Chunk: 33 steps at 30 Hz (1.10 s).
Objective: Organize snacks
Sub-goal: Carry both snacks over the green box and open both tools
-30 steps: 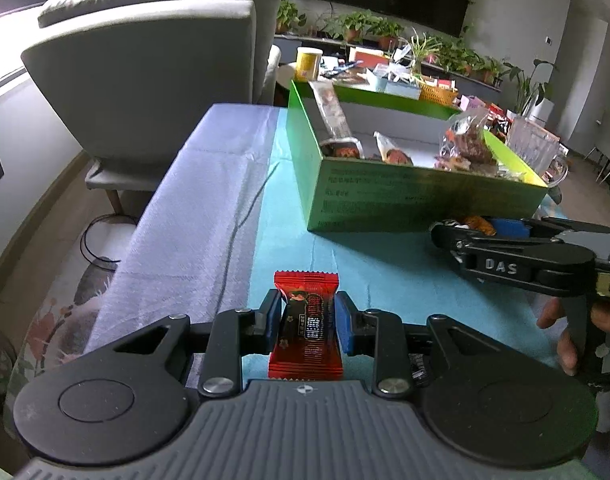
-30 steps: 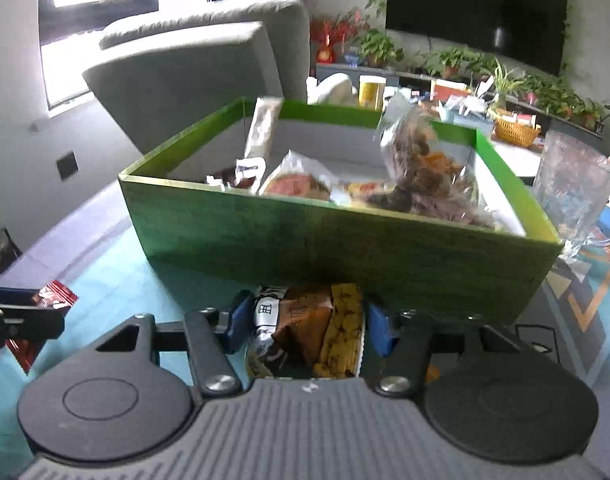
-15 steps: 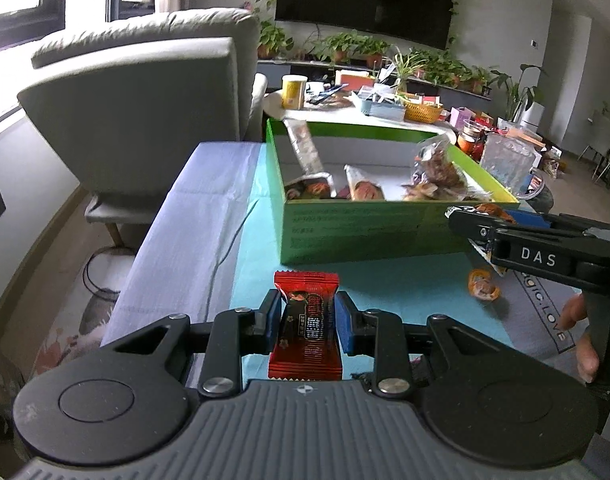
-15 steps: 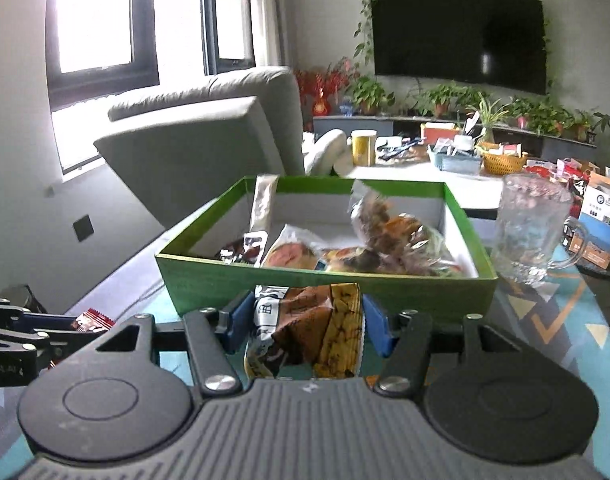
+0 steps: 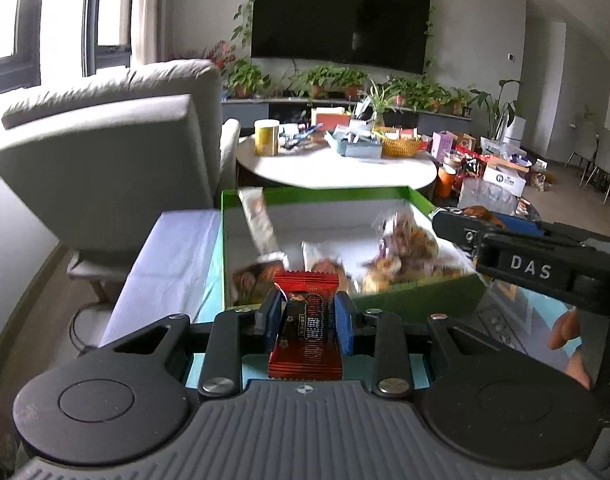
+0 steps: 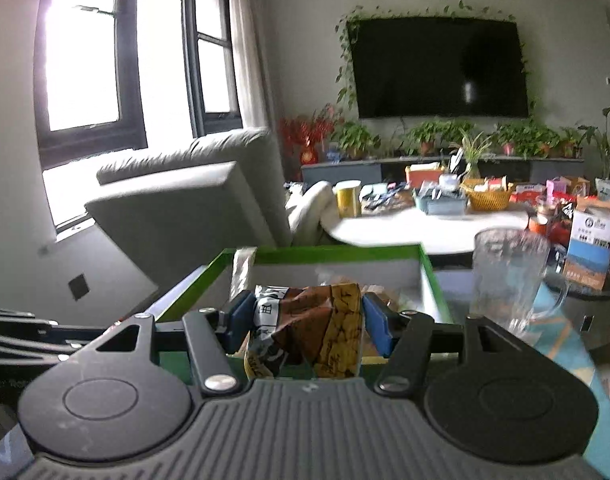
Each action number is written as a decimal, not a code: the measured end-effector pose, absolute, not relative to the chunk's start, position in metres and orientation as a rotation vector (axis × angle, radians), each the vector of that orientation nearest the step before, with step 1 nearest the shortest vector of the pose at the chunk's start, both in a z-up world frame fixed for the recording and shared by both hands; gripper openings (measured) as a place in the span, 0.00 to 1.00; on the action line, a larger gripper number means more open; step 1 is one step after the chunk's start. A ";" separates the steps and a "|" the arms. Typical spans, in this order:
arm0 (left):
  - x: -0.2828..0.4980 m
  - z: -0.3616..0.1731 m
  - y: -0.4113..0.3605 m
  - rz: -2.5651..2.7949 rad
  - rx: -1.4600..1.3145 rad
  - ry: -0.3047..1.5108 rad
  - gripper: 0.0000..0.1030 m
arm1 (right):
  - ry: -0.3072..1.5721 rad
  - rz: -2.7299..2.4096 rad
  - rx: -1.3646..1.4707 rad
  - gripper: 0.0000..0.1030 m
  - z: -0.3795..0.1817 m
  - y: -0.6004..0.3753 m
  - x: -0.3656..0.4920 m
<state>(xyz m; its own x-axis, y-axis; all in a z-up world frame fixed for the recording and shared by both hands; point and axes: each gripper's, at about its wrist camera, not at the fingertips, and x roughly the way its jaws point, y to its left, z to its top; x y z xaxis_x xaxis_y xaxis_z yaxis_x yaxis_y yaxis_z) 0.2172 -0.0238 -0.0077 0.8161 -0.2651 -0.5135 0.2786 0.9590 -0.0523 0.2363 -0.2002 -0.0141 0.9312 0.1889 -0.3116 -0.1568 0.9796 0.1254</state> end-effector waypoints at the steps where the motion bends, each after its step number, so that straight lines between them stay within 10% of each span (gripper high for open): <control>1: 0.222 -0.005 -0.026 -0.290 0.028 0.533 0.26 | 0.318 0.172 0.100 0.44 -0.012 -0.203 0.239; 33: 0.331 -0.048 -0.050 -0.305 0.074 0.634 0.31 | 0.378 0.121 0.029 0.44 -0.040 -0.212 0.315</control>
<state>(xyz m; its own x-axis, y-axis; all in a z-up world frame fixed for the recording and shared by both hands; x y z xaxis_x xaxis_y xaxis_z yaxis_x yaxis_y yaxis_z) 0.3307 -0.0503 -0.0484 0.7625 -0.2571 -0.5937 0.3024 0.9529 -0.0243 0.3155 -0.2115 -0.0397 0.9224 0.1229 -0.3662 -0.1121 0.9924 0.0508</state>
